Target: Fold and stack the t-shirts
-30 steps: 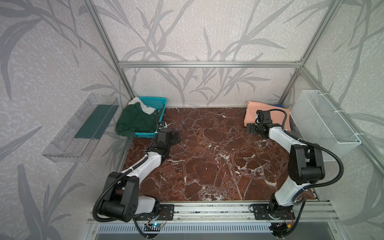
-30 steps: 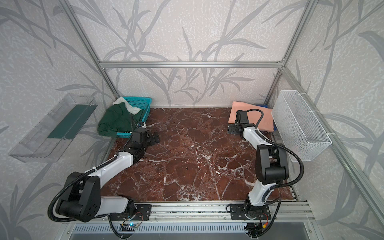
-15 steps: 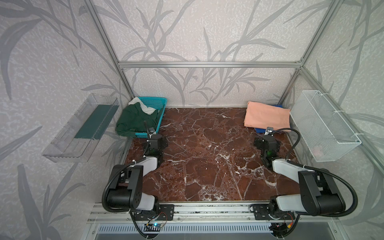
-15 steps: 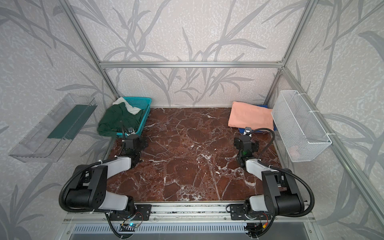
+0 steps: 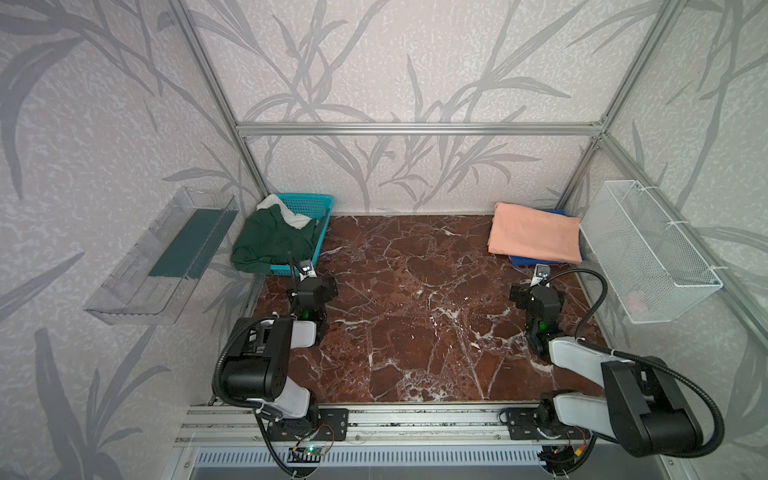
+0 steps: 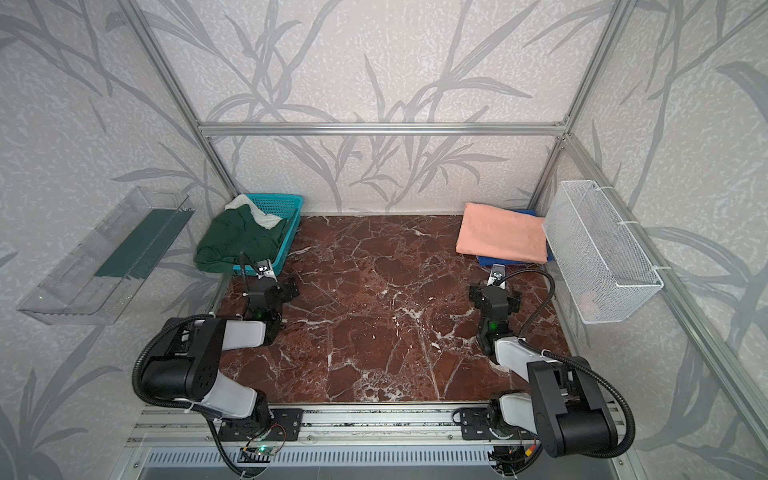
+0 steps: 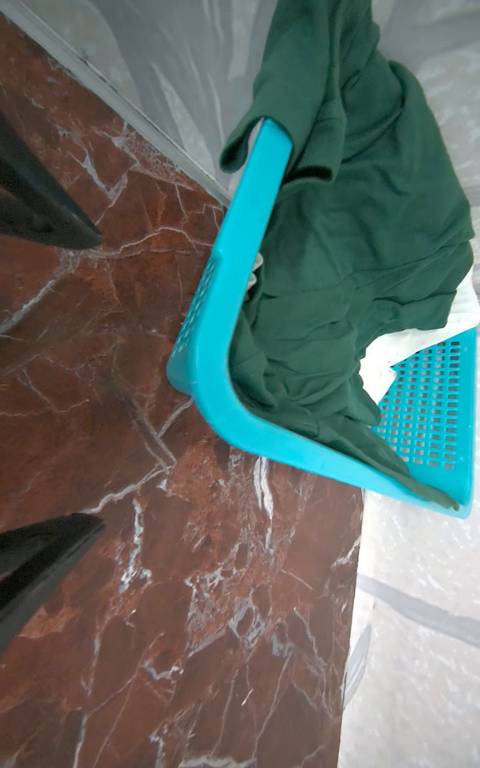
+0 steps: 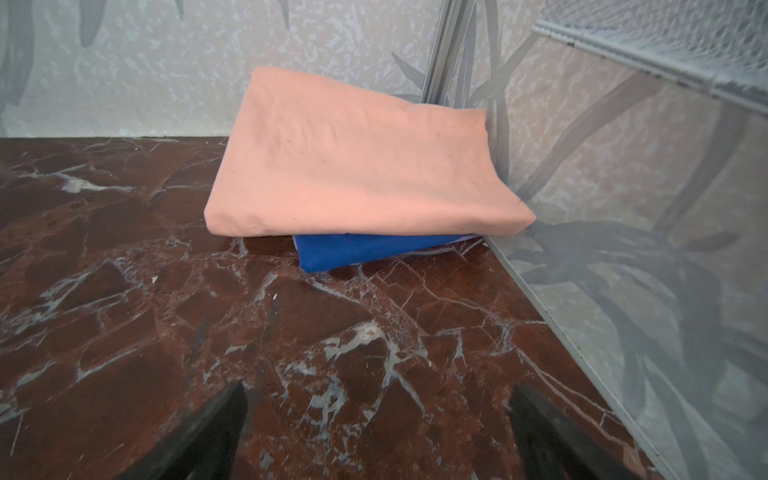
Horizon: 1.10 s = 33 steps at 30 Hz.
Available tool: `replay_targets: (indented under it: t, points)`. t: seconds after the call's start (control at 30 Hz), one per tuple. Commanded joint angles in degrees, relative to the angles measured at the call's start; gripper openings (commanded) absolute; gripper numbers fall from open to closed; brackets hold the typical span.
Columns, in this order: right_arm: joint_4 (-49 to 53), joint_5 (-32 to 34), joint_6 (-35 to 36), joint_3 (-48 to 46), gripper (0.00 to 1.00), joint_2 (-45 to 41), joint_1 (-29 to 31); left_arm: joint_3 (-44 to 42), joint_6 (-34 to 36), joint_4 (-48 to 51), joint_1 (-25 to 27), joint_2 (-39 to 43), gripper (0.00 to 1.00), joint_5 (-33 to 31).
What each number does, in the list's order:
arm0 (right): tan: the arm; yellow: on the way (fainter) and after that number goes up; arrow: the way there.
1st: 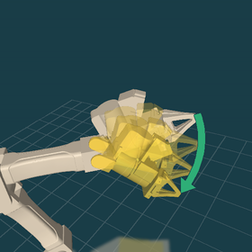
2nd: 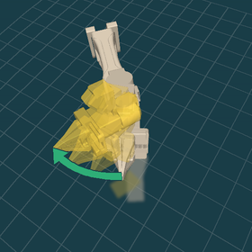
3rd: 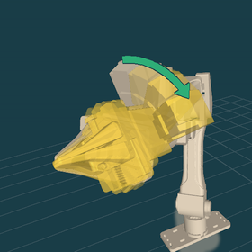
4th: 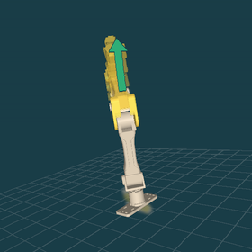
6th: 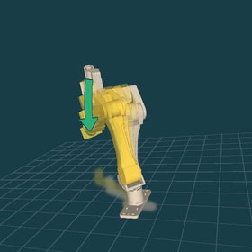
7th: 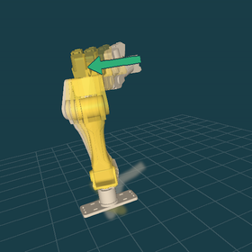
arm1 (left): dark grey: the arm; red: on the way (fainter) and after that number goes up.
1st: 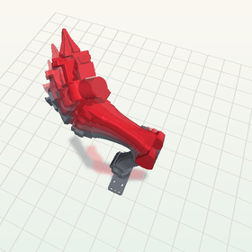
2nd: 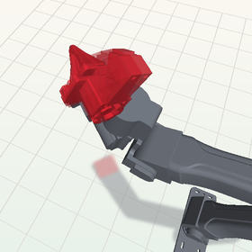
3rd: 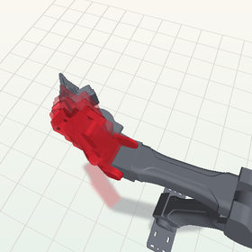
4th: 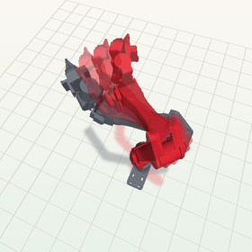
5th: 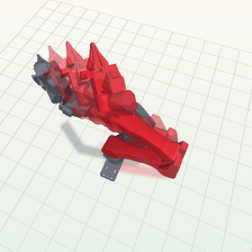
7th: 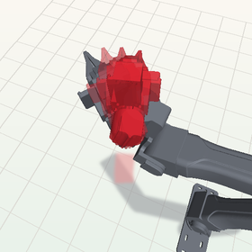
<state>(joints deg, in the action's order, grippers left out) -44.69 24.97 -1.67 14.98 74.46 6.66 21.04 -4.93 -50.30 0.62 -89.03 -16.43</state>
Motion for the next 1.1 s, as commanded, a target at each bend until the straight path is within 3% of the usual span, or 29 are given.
replay_targets:
  t: [0.0,0.07,0.1,0.2,0.3,0.4,0.5,1.07]
  points:
    - [-11.9,-4.3,0.3,-0.2,0.99,5.4,0.3,-1.3,0.8,-6.2,-0.3,-0.2,0.99,0.6]
    - [-19.2,-7.5,2.6,0.3,0.99,11.5,0.3,0.0,1.4,-5.6,-0.4,-1.1,0.99,0.7]
    - [-18.1,-10.2,3.5,1.2,0.99,12.1,0.4,0.0,1.3,-4.9,-0.4,-0.8,0.99,1.0]
    - [-2.7,-12.8,2.6,8.0,0.99,12.9,0.4,0.1,1.2,-5.2,-0.4,-0.9,0.99,1.1]
    - [-15.8,-12.2,5.2,5.1,0.99,17.7,1.0,0.1,1.2,-5.0,-0.4,-0.8,0.99,1.1]
    - [-7.6,-11.1,3.8,6.9,0.99,14.7,1.3,0.1,1.3,-5.0,-0.4,-0.9,0.99,1.0]
    - [-16.4,-11.5,5.3,4.8,0.99,17.5,1.3,0.1,1.3,-5.0,-0.4,-0.8,0.99,1.0]
    - [-12.8,-16.7,5.8,6.0,0.99,16.8,0.5,0.2,1.5,-5.0,-0.3,-0.9,0.99,0.9]
